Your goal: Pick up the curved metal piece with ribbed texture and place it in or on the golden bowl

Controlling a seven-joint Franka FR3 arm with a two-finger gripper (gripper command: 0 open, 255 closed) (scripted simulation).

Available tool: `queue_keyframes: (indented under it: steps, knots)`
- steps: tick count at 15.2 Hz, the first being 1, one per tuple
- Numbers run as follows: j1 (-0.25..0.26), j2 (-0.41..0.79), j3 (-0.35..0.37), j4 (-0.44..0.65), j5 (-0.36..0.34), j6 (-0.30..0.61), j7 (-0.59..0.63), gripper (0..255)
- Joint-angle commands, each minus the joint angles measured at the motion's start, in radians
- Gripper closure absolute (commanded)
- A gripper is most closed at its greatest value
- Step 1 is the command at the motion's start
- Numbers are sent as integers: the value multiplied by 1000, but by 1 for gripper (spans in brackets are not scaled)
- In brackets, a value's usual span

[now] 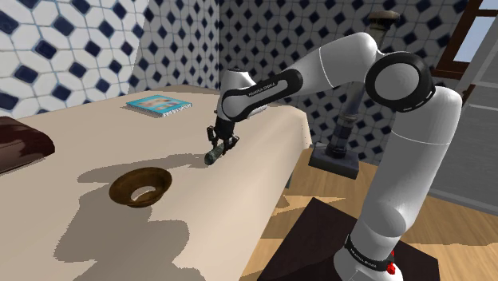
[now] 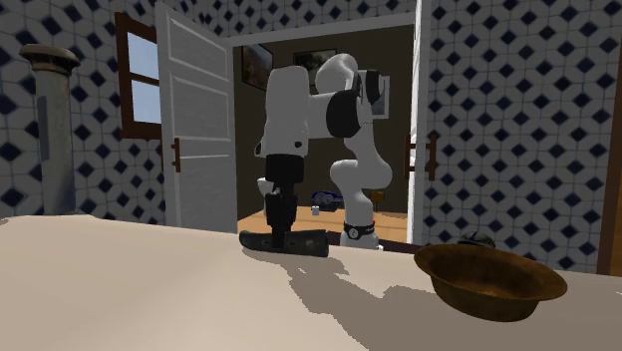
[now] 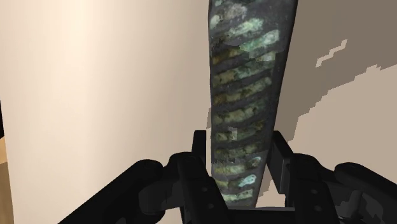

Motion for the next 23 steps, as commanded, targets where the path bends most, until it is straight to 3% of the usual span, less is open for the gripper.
queue_keyframes:
  steps: [1,7,23]
  knots:
    - [0,0,0,0,0,0,0,255]
    - [0,0,0,0,0,0,0,255]
    - [-4,-66,0,141,18,-205,-6,255]
